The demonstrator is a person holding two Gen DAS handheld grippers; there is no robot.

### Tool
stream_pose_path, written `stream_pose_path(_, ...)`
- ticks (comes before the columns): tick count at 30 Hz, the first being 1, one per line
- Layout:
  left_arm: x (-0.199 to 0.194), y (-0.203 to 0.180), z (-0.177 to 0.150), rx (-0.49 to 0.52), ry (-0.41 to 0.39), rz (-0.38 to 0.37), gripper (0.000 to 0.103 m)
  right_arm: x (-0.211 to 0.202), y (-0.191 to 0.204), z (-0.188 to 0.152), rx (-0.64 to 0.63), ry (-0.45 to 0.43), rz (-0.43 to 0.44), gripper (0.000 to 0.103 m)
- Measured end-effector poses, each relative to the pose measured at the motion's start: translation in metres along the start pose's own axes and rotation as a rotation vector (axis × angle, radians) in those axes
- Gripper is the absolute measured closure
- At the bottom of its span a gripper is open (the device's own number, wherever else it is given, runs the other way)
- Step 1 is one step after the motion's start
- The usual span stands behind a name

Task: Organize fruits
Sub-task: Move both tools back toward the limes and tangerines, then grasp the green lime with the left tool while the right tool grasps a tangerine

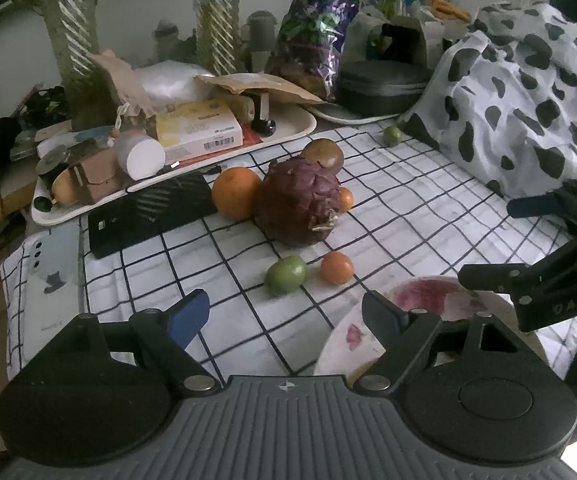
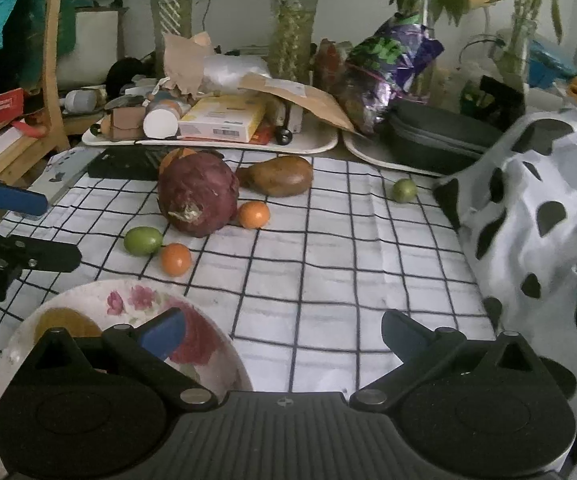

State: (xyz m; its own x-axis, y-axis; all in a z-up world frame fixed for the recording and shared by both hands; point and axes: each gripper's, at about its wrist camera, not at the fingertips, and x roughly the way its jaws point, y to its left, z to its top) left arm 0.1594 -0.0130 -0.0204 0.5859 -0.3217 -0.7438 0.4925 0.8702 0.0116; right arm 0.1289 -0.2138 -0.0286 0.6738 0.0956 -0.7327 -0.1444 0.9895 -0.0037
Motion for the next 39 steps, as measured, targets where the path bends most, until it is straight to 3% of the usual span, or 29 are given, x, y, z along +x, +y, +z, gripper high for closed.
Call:
stream_pose_path(11,0.024,0.015,0.015,0.049,0.027,-0.005,0.02,0.029,0.006,0.021,-0.045,0.01,0.103,0.002)
stream_pose_path(17,0.036,0.024,0.022,0.078,0.052,-0.008,0.02,0.046,0.017,0.033,-0.082,0.034,0.173,0.013)
stream_pose_path(27,0.045,0.042,0.028,0.074,0.067,-0.009,0.02,0.07,0.037,0.042,-0.129,0.099,0.268,0.045)
stream_pose_path(39,0.048,0.041,0.022,0.102,0.086,-0.02,0.02,0.087,0.053,0.047,-0.17,0.122,0.296,0.06)
